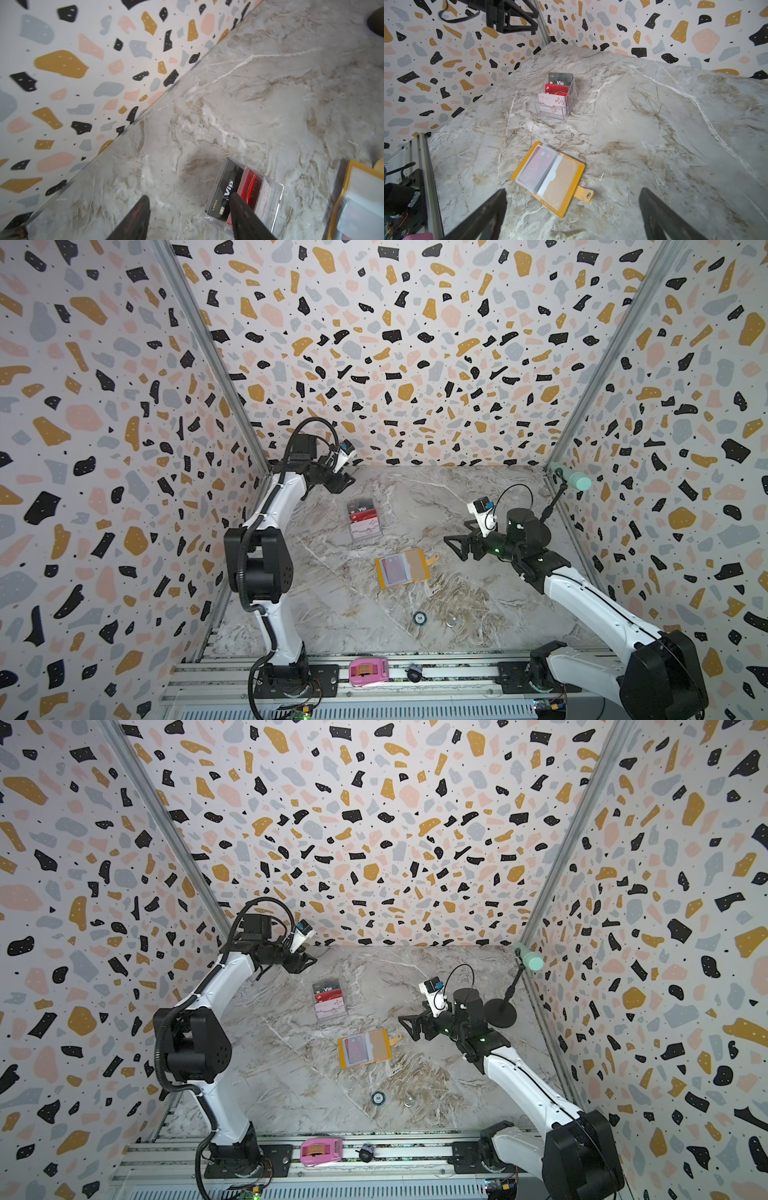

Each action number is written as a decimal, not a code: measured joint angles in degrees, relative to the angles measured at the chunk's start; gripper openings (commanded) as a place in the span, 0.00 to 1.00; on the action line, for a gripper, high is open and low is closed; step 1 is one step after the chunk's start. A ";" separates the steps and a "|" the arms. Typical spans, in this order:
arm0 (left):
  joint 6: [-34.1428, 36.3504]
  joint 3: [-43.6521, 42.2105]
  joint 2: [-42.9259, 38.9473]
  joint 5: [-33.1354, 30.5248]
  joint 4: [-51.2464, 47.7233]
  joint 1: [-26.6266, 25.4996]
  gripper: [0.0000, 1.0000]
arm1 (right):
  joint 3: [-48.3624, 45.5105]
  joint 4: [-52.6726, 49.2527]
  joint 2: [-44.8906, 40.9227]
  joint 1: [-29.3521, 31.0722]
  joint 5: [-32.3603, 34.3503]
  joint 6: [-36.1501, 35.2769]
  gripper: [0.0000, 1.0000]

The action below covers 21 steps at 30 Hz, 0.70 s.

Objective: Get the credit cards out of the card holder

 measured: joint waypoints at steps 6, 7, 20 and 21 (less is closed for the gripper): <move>-11.32 -4.26 -6.23 -8.66 2.03 -1.73 0.64 | -0.02 0.22 0.00 0.20 0.31 1.07 0.98; -13.09 -6.91 -8.20 -10.19 2.95 -2.56 0.64 | -0.02 0.24 0.00 0.33 0.31 1.22 0.98; -43.08 -47.32 -34.97 -22.45 16.98 -12.90 0.54 | 4.00 -3.06 7.98 6.71 5.07 1.81 0.95; -44.85 -48.52 -35.82 -22.84 17.16 -13.16 0.53 | 4.50 -3.37 8.66 7.10 5.55 1.86 0.95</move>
